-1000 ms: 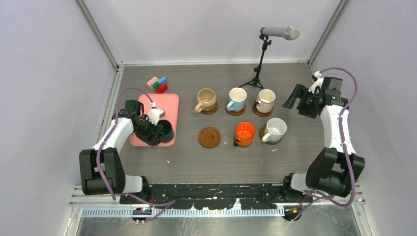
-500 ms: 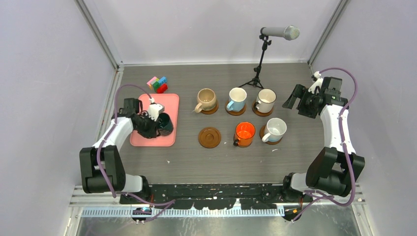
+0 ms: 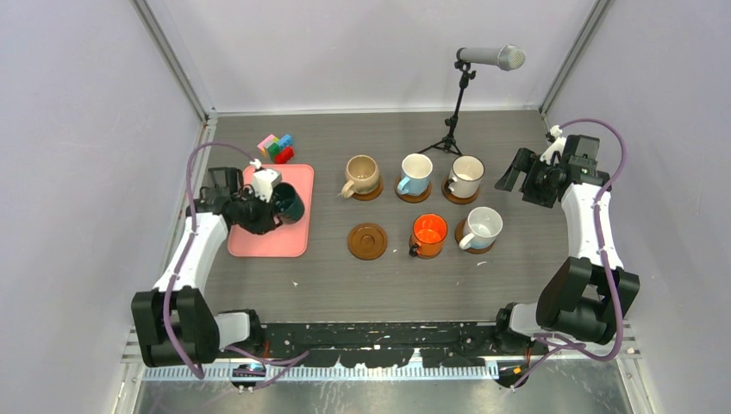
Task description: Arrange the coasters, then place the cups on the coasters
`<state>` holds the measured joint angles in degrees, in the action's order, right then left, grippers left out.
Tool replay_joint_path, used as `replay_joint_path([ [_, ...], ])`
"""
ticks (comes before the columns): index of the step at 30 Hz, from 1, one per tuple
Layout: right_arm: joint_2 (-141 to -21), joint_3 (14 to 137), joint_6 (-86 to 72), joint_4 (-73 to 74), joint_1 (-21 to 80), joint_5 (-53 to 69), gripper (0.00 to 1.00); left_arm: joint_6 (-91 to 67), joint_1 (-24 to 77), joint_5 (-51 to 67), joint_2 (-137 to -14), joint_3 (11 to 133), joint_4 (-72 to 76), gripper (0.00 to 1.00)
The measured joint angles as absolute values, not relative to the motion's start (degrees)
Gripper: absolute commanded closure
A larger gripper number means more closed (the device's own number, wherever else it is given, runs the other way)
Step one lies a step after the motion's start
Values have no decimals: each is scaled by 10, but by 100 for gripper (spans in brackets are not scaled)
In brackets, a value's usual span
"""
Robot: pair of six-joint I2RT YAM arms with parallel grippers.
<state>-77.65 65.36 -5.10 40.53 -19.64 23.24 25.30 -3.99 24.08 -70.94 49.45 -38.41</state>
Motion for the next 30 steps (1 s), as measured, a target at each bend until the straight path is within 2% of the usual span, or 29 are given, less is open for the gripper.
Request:
replay_joint_path([
  [5, -776, 653, -51, 405, -196, 232, 11, 199, 14, 243, -682, 526, -384, 100],
  [14, -776, 653, -52, 405, -196, 230, 10, 119, 263, 171, -679, 534, -376, 100],
  [20, -776, 647, -54, 405, -196, 221, 10, 72, 404, 98, -729, 533, -349, 100],
  [30, -776, 647, -58, 404, -196, 220, 10, 19, 480, 31, -789, 526, -319, 100],
])
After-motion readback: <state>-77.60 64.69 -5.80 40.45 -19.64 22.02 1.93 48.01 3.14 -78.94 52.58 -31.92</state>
